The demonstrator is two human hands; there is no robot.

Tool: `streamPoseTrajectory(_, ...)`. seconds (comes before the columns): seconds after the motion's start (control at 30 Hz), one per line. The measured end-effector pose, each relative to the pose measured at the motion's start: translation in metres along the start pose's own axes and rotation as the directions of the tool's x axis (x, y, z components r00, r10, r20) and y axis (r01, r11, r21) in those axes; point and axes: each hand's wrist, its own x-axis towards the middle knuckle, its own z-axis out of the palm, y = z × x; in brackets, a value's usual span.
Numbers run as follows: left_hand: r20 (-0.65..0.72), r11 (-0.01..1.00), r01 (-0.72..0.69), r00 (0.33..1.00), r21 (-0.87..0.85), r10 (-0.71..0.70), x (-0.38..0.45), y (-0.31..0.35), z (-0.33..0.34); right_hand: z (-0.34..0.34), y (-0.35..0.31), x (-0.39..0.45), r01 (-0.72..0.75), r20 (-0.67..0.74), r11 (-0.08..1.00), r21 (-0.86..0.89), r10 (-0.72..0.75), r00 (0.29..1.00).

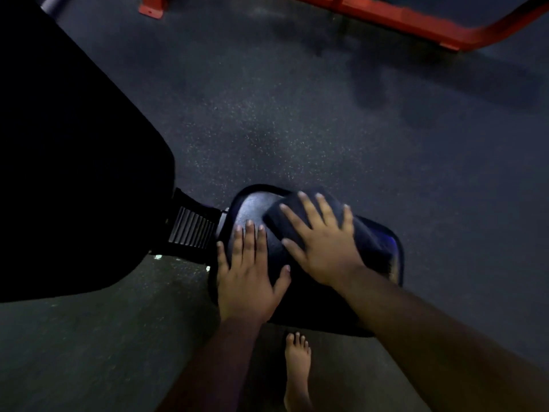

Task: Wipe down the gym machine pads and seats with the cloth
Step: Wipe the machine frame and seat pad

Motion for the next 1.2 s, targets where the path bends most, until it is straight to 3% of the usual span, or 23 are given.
streamPoseTrajectory(0.1, -0.073, 1.0, 0.001, 0.997, 0.019, 0.0, 0.0, -0.001, 0.006, -0.014, -0.024, 0.063, 0.152, 0.025, 0.988, 0.039, -0.154, 0.988)
streamPoseTrajectory(0.17, -0.074, 0.999, -0.026, 0.997, 0.036, 0.028, 0.0, -0.002, 0.006, -0.013, -0.007, 0.054, 0.189, 0.008, 0.982, 0.004, -0.189, 0.982)
streamPoseTrajectory(0.27, -0.05, 0.998, -0.019, 0.998, 0.066, 0.022, 0.0, -0.001, 0.003, -0.005, 0.048, -0.026, 0.078, 0.01, 0.997, -0.023, -0.078, 0.997)
streamPoseTrajectory(0.37, -0.03, 0.997, -0.023, 0.999, 0.07, 0.025, 0.0, 0.001, 0.0, -0.006, 0.08, -0.077, -0.062, 0.122, 0.998, -0.003, 0.062, 0.991)
streamPoseTrajectory(0.6, -0.131, 0.996, -0.028, 0.991, 0.09, 0.039, -0.001, -0.003, 0.006, -0.018, 0.011, 0.047, 0.183, 0.083, 0.983, -0.008, -0.182, 0.98)
streamPoseTrajectory(0.73, -0.176, 0.995, -0.044, 0.983, 0.086, 0.059, -0.002, -0.006, 0.008, -0.01, 0.04, 0.005, 0.271, 0.056, 0.96, -0.068, -0.267, 0.962)
streamPoseTrajectory(0.87, -0.194, 0.996, -0.047, 0.979, 0.072, 0.06, -0.002, -0.006, 0.009, -0.002, 0.069, -0.044, 0.224, 0.121, 0.969, -0.108, -0.211, 0.97)
streamPoseTrajectory(0.97, -0.195, 0.997, -0.046, 0.979, 0.054, 0.056, -0.002, -0.006, 0.01, -0.006, 0.052, -0.024, 0.223, 0.136, 0.968, -0.112, -0.207, 0.969)
streamPoseTrajectory(1.2, -0.137, 0.998, 0.027, 0.99, 0.061, -0.018, -0.004, -0.005, 0.006, -0.014, -0.002, 0.048, 0.364, 0.117, 0.926, -0.101, -0.352, 0.929)
